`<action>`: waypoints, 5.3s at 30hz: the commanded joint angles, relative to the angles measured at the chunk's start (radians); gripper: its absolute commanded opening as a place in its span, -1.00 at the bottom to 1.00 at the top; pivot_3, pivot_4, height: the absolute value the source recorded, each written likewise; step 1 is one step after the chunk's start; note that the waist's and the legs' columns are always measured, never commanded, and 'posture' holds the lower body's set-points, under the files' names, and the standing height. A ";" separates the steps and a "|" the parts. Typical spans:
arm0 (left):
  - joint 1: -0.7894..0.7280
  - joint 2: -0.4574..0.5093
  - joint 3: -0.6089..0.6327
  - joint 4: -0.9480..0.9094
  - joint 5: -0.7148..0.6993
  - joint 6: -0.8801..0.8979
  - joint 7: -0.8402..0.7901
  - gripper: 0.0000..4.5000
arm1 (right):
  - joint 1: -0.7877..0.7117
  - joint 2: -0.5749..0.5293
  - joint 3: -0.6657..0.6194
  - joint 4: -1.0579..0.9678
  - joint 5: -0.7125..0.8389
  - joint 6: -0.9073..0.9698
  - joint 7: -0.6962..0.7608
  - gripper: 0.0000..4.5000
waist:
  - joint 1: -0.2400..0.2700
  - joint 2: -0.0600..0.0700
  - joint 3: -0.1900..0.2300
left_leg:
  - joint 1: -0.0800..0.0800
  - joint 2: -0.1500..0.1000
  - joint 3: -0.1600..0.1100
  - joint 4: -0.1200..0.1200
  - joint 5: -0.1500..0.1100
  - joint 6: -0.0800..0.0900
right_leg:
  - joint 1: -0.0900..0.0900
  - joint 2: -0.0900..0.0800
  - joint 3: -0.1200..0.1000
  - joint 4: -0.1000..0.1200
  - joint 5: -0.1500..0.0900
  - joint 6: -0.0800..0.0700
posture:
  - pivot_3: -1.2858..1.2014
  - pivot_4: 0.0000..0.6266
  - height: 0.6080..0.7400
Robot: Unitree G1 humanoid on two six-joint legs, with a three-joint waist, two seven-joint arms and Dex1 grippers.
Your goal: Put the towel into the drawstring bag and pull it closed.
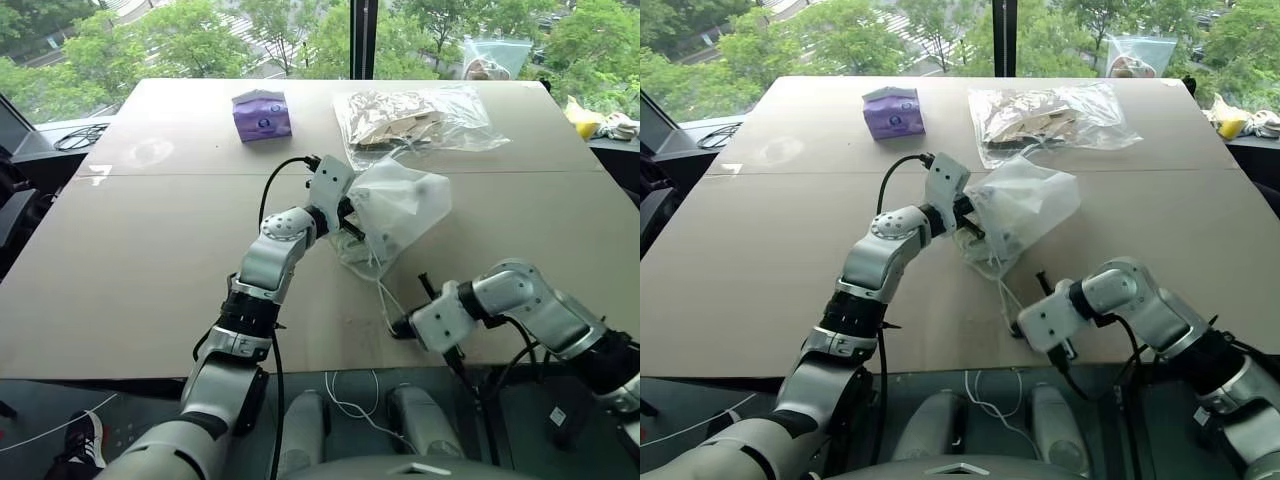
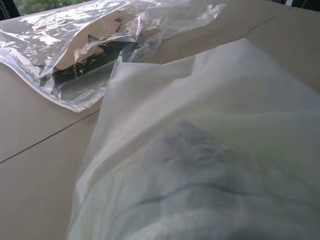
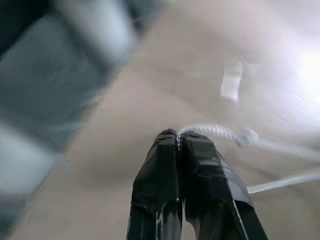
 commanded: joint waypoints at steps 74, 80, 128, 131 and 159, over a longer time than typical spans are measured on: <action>-0.193 -0.340 -0.043 0.621 0.073 -0.316 0.046 -1.00 | 0.713 -0.127 -0.623 -0.291 0.414 0.265 -0.211 -0.92 | 0.004 -0.002 0.005 | -0.004 -0.001 0.001 -0.003 -0.001 0.001 | -0.003 -0.001 0.000 -0.006 -0.001 0.001 | 0.03 -0.52 1.00; -0.175 -0.345 -0.047 0.597 0.076 -0.310 0.045 -1.00 | 0.679 -0.105 -0.675 -0.259 0.401 0.310 -0.269 -0.92 | 0.009 -0.001 0.005 | -0.005 -0.001 0.001 -0.003 -0.001 0.001 | -0.003 -0.001 0.001 -0.006 -0.001 0.001 | 0.03 -0.52 1.00; -0.159 -0.328 -0.035 0.577 0.088 -0.312 0.064 -1.00 | 0.509 0.160 -0.547 -0.344 0.584 0.610 -0.479 -0.99 | 0.006 -0.001 0.003 | -0.007 -0.002 -0.001 -0.004 -0.002 0.002 | -0.002 -0.001 0.000 -0.009 0.001 0.003 | 0.03 -0.52 1.00; -0.157 -0.330 -0.037 0.574 0.089 -0.310 0.064 -1.00 | 0.566 0.187 -0.656 -0.438 0.860 0.646 -0.416 -0.99 | 0.006 -0.001 0.003 | -0.007 -0.002 -0.001 -0.004 -0.002 0.002 | -0.002 -0.001 0.000 -0.009 0.001 0.003 | 0.03 -0.52 1.00; 0.008 0.072 -0.068 -0.284 -0.156 0.054 -0.461 0.53 | 0.431 0.362 -0.896 -0.328 1.325 0.497 -0.670 -1.00 | 0.001 0.005 0.002 | -0.004 0.000 0.001 -0.008 -0.002 0.003 | -0.003 0.000 0.003 -0.007 0.000 0.002 | 0.03 -0.52 1.00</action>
